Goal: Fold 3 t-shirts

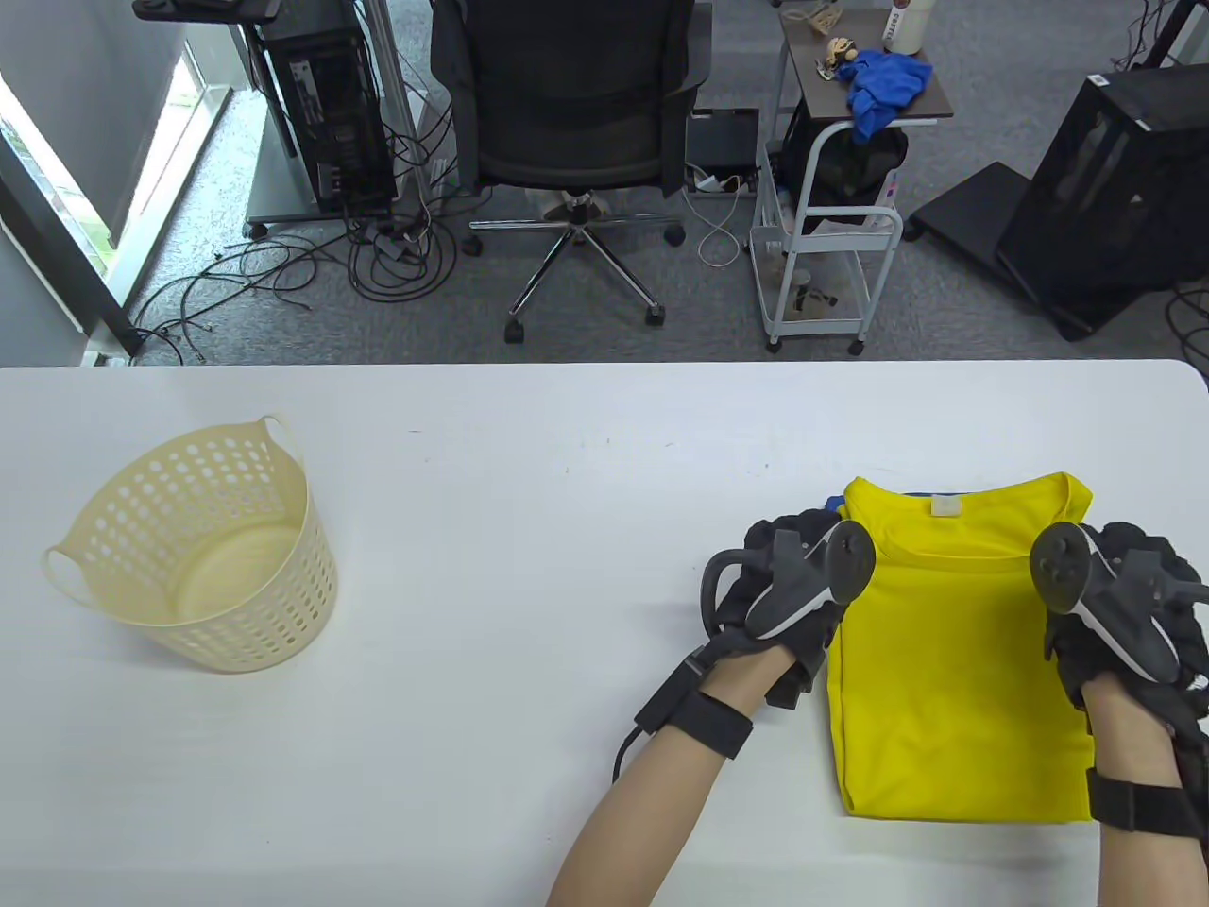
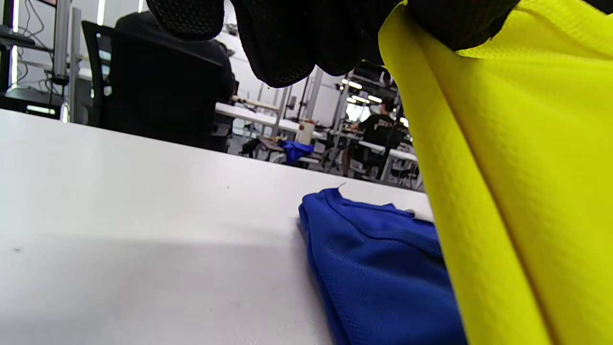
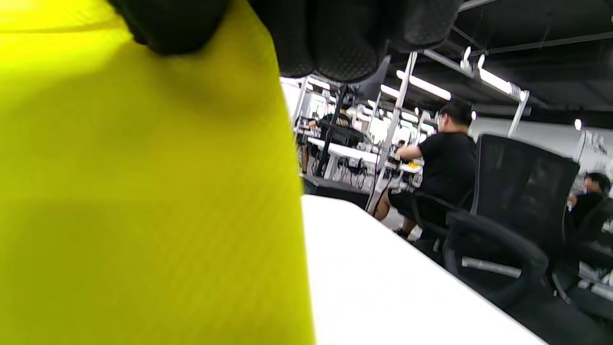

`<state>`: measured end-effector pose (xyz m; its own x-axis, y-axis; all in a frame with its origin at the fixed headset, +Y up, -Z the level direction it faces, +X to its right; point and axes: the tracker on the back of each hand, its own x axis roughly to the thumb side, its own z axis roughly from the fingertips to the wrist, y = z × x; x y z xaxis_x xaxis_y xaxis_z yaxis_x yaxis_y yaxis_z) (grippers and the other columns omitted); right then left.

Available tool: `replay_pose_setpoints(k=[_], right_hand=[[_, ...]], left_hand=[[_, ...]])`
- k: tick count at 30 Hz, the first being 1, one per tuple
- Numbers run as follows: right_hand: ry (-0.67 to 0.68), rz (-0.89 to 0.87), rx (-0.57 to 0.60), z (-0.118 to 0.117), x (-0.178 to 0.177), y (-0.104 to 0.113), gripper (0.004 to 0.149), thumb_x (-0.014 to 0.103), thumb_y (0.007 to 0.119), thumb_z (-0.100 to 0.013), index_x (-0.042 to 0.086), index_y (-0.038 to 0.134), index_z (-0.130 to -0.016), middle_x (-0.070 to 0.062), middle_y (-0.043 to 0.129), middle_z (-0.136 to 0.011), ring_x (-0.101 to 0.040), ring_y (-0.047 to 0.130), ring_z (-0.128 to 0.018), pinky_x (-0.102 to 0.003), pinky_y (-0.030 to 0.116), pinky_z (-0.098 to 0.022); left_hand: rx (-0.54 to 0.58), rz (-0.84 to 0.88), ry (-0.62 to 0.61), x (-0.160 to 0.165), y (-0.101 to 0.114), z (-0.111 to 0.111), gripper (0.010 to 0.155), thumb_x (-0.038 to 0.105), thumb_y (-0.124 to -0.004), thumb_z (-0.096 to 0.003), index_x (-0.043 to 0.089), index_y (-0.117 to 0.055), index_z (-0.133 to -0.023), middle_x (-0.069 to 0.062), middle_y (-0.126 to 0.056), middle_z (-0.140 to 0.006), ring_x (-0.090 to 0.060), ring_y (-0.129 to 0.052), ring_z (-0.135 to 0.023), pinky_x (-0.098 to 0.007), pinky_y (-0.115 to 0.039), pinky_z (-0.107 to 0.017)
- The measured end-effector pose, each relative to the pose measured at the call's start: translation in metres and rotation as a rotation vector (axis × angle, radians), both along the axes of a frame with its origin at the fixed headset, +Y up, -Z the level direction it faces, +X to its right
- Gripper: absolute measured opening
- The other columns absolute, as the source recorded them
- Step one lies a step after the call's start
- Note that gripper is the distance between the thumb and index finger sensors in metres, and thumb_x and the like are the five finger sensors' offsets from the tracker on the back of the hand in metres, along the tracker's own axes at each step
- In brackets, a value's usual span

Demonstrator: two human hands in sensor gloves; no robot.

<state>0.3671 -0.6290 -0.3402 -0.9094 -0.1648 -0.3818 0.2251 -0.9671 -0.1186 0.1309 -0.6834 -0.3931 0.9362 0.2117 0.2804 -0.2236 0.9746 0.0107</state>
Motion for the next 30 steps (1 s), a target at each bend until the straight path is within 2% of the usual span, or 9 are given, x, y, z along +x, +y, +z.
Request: replay_pose_setpoints(k=[3, 8, 10, 12, 14, 17, 22, 25, 30], right_hand=[[-0.015, -0.041, -0.03, -0.023, 0.01, -0.024, 0.045, 0.032, 0.074, -0.044, 0.02, 0.07, -0.087, -0.008, 0.073, -0.09, -0.035, 0.074, -0.084, -0.055, 0.059, -0.068], [-0.051, -0.07, -0.075, -0.047, 0.017, -0.051, 0.045, 0.033, 0.075, -0.044, 0.022, 0.07, -0.087, -0.007, 0.073, -0.091, -0.035, 0.075, -0.084, -0.055, 0.059, -0.068], [-0.111, -0.061, -0.139, -0.052, 0.02, -0.061, 0.046, 0.032, 0.076, -0.045, 0.021, 0.07, -0.088, -0.008, 0.073, -0.091, -0.037, 0.074, -0.084, -0.056, 0.059, -0.067], [-0.175, 0.038, -0.157, -0.05, 0.025, -0.063, 0.046, 0.032, 0.077, -0.045, 0.021, 0.07, -0.089, -0.008, 0.074, -0.09, -0.036, 0.076, -0.083, -0.056, 0.061, -0.066], [-0.181, 0.048, -0.115, -0.042, 0.025, -0.054, 0.048, 0.034, 0.078, -0.044, 0.02, 0.07, -0.089, -0.008, 0.074, -0.09, -0.036, 0.077, -0.082, -0.056, 0.062, -0.065], [-0.128, -0.018, -0.051, -0.024, 0.015, -0.033, 0.047, 0.035, 0.078, -0.044, 0.02, 0.071, -0.088, -0.008, 0.074, -0.089, -0.037, 0.077, -0.081, -0.057, 0.062, -0.064], [0.056, -0.032, 0.011, 0.015, -0.042, -0.005, 0.045, 0.037, 0.078, -0.045, 0.021, 0.072, -0.087, -0.008, 0.075, -0.089, -0.037, 0.078, -0.081, -0.057, 0.063, -0.064], [0.128, 0.016, 0.004, 0.032, -0.076, -0.002, 0.043, 0.038, 0.078, -0.045, 0.023, 0.074, -0.085, -0.006, 0.077, -0.088, -0.036, 0.079, -0.081, -0.057, 0.063, -0.064], [0.268, 0.048, 0.002, 0.055, -0.13, -0.007, 0.041, 0.039, 0.078, -0.045, 0.024, 0.076, -0.083, -0.005, 0.079, -0.087, -0.035, 0.081, -0.08, -0.056, 0.065, -0.064]], left_hand=[[-0.017, -0.087, 0.007, 0.009, -0.021, -0.018, 0.048, 0.055, -0.067, -0.0466, 0.034, -0.071, -0.089, 0.01, -0.068, -0.102, -0.016, -0.076, -0.094, -0.049, -0.062, -0.078], [-0.04, -0.193, 0.031, 0.016, -0.044, -0.035, 0.048, 0.056, -0.066, -0.0466, 0.034, -0.072, -0.089, 0.01, -0.069, -0.101, -0.016, -0.077, -0.094, -0.048, -0.063, -0.077], [-0.013, -0.21, 0.024, 0.015, -0.049, -0.036, 0.048, 0.056, -0.066, -0.0461, 0.035, -0.073, -0.089, 0.011, -0.07, -0.101, -0.015, -0.078, -0.093, -0.048, -0.064, -0.077], [0.049, -0.251, 0.025, 0.007, -0.048, -0.034, 0.047, 0.055, -0.068, -0.0448, 0.035, -0.075, -0.086, 0.011, -0.073, -0.099, -0.015, -0.081, -0.091, -0.047, -0.066, -0.075], [0.111, -0.265, 0.021, -0.005, -0.041, -0.029, 0.044, 0.053, -0.07, -0.0442, 0.036, -0.077, -0.084, 0.011, -0.076, -0.097, -0.014, -0.083, -0.088, -0.047, -0.068, -0.073], [0.13, -0.272, 0.052, -0.034, -0.022, -0.017, 0.044, 0.053, -0.07, -0.0442, 0.036, -0.077, -0.084, 0.011, -0.075, -0.097, -0.015, -0.083, -0.089, -0.047, -0.068, -0.074], [0.141, -0.279, 0.123, -0.094, 0.004, 0.011, 0.05, 0.058, -0.067, -0.0434, 0.037, -0.074, -0.089, 0.011, -0.072, -0.1, -0.016, -0.08, -0.092, -0.049, -0.066, -0.075], [0.076, -0.321, 0.174, -0.132, 0.013, 0.027, 0.056, 0.061, -0.065, -0.0433, 0.038, -0.068, -0.094, 0.01, -0.067, -0.105, -0.018, -0.075, -0.097, -0.05, -0.063, -0.077], [0.044, -0.297, 0.278, -0.211, 0.021, 0.06, 0.061, 0.064, -0.063, -0.0427, 0.039, -0.062, -0.099, 0.009, -0.065, -0.107, -0.021, -0.071, -0.1, -0.052, -0.06, -0.078]])
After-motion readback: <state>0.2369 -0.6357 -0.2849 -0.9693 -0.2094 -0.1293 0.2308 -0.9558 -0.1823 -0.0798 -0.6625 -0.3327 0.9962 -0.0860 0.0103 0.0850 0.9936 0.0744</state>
